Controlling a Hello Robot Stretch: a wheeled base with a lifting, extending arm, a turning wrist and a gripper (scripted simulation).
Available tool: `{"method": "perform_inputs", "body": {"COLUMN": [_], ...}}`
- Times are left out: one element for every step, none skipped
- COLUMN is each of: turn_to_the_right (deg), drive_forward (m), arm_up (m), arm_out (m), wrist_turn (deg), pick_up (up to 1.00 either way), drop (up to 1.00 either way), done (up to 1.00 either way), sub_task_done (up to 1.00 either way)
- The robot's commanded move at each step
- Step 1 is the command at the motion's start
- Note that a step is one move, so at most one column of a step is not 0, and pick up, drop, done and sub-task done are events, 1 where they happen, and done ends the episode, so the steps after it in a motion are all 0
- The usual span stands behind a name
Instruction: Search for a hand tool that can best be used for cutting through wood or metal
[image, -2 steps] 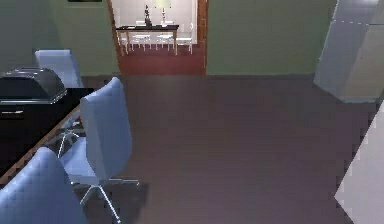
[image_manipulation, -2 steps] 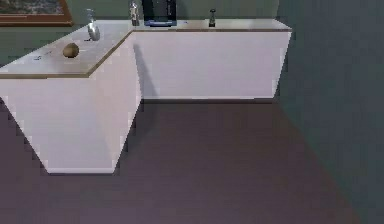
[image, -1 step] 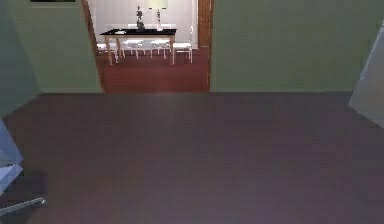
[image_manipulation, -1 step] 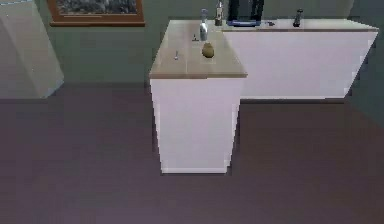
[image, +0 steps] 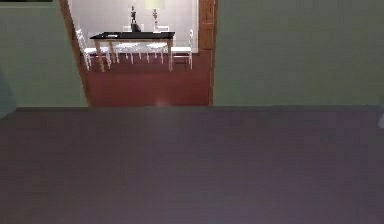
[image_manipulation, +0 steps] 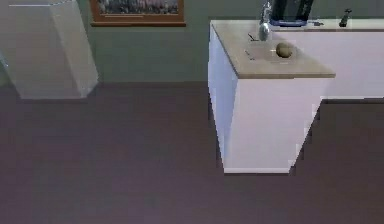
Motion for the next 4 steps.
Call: {"method": "perform_inputs", "body": {"turn_to_the_right": [-3.0,45.0,45.0,0.0], "drive_forward": [0.0,0.0,0.0,0.05], "arm_up": [0.0,0.0,0.0,0.0], "arm_out": [0.0,0.0,0.0,0.0], "wrist_turn": [0.0,0.0,0.0,0.0], "pick_up": [0.0,0.0,0.0,0.0], "drop": [0.0,0.0,0.0,0.0], "done": [0.0,0.0,0.0,0.0], "sub_task_done": [0.0,0.0,0.0,0.0]}}
